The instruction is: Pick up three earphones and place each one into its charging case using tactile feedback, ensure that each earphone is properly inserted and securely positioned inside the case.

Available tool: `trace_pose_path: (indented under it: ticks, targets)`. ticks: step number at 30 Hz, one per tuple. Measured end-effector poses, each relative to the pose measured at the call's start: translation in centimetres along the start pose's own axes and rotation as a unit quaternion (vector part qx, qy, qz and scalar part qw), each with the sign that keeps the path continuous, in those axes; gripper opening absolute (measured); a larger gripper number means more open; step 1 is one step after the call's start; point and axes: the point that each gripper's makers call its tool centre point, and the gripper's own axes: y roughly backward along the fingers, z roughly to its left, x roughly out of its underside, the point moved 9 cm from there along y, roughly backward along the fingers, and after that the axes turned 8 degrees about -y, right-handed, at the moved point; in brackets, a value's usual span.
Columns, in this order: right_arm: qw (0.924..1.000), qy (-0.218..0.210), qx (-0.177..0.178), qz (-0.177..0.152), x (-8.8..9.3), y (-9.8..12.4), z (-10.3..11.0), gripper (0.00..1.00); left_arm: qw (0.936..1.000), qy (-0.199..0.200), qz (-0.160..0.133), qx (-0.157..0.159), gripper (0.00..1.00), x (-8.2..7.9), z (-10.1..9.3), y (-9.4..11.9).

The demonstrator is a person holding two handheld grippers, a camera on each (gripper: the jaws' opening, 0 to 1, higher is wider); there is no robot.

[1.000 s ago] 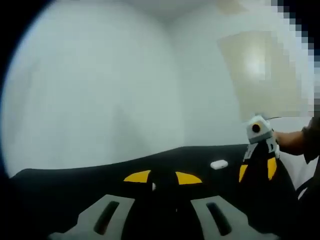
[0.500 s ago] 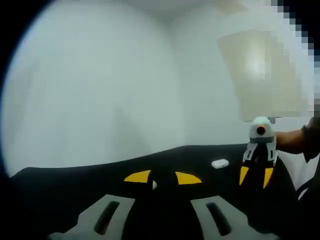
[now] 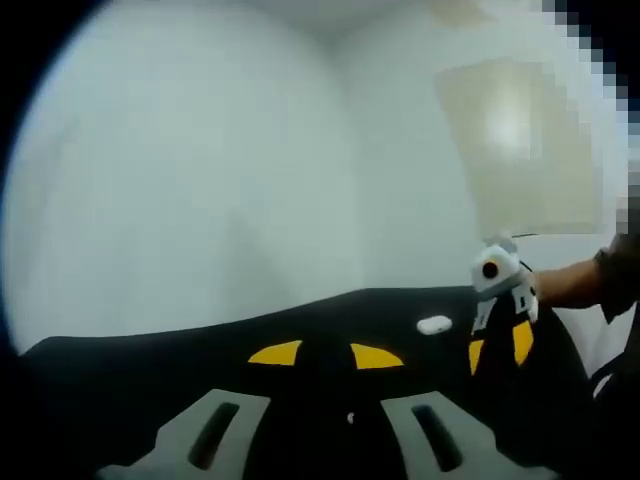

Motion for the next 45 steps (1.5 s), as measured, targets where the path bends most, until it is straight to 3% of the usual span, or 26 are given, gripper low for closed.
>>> trace_pose_path:
  ticks: [5, 7, 9, 12, 15, 16, 17, 18, 20, 22, 25, 28, 30, 31, 32, 33, 34, 39, 42, 45]
  targets:
    - [0.9962, 0.081, 0.026, -0.017, 0.1, 0.5, 0.6, 0.31, 1.0, -0.005, 0.0, 0.003, 0.13, -0.1, -0.2, 0.0]
    - [0.9878, 0.15, 0.032, -0.028, 0.0, 0.9, 1.1, 0.3, 1.0, -0.004, 0.003, 0.004, 0.13, 0.0, -0.3, 0.1]
    - [0.9731, 0.221, 0.045, -0.045, -0.2, 1.2, 1.8, 0.26, 1.0, -0.004, 0.002, 0.005, 0.13, -0.1, -0.3, 0.1]
    - [0.945, 0.31, 0.095, -0.046, -0.4, 1.6, 2.1, 0.23, 0.9999, -0.001, 0.0, 0.012, 0.13, -0.2, -0.5, 0.2]
    - [0.9236, 0.37, 0.089, -0.044, -0.3, 1.7, 2.6, 0.22, 0.9995, 0.004, 0.0, 0.031, 0.13, -0.2, -1.0, 0.1]
    - [0.9152, 0.392, 0.083, -0.046, -0.2, 1.7, 2.9, 0.21, 0.9988, 0.01, 0.001, 0.049, 0.14, -0.1, -1.3, 0.1]
    - [0.9116, 0.401, 0.079, -0.048, -0.1, 1.7, 3.1, 0.2, 0.9973, 0.018, -0.006, 0.071, 0.15, -0.2, -1.7, 0.0]
    - [0.9153, 0.392, 0.077, -0.049, 0.0, 1.7, 3.2, 0.19, 0.9948, 0.025, -0.02, 0.097, 0.16, -0.5, -2.2, -0.1]
    - [0.9141, 0.397, 0.067, -0.051, 0.2, 1.5, 3.2, 0.19, 0.9856, 0.047, -0.045, 0.156, 0.17, -0.9, -3.4, 0.0]
    - [0.9144, 0.396, 0.067, -0.052, 0.4, 1.5, 2.8, 0.19, 0.9774, 0.037, -0.031, 0.206, 0.19, -0.8, -4.4, 0.0]
    - [0.9391, 0.329, 0.059, -0.08, 0.4, 1.4, 2.0, 0.19, 0.9653, -0.002, 0.001, 0.261, 0.19, -0.4, -6.7, -0.1]
    - [0.9708, 0.225, 0.04, -0.072, -0.1, 1.5, 0.8, 0.19, 0.9439, -0.025, 0.039, 0.327, 0.21, 0.5, -9.3, -0.3]
    - [0.9872, 0.153, 0.023, -0.039, 0.0, 1.2, -0.2, 0.19, 0.9389, -0.038, 0.053, 0.338, 0.21, 1.0, -10.0, -0.5]
    - [0.9886, 0.149, 0.023, -0.008, 0.3, 0.9, -0.5, 0.19, 0.9376, -0.044, 0.059, 0.34, 0.21, 1.2, -10.3, -0.6]
    - [0.9853, 0.167, 0.035, 0.016, 0.6, 0.4, -0.7, 0.19, 0.9363, -0.049, 0.064, 0.342, 0.21, 1.3, -10.6, -0.6]
    - [0.9784, 0.203, 0.038, -0.015, 0.1, 0.0, -0.3, 0.18, 0.9356, -0.046, 0.074, 0.342, 0.21, 1.4, -10.6, -0.7]
    - [0.9744, 0.22, 0.047, 0.001, 0.1, 0.0, 0.1, 0.18, 0.9346, -0.042, 0.082, 0.343, 0.21, 1.5, -10.7, -0.7]
    - [0.9768, 0.21, 0.04, 0.004, 0.0, -0.1, 0.5, 0.18, 0.9367, -0.037, 0.086, 0.337, 0.14, 1.5, -10.6, -0.8]
    - [0.9786, 0.204, 0.022, 0.014, -0.3, -0.1, 0.5, 0.26, 0.9364, -0.029, 0.09, 0.338, 0.14, 1.5, -10.5, -0.9]
    - [0.9784, 0.206, 0.01, 0.018, -0.6, -0.4, 0.2, 0.26, 0.9371, -0.028, 0.09, 0.336, 0.14, 1.5, -10.6, -0.9]
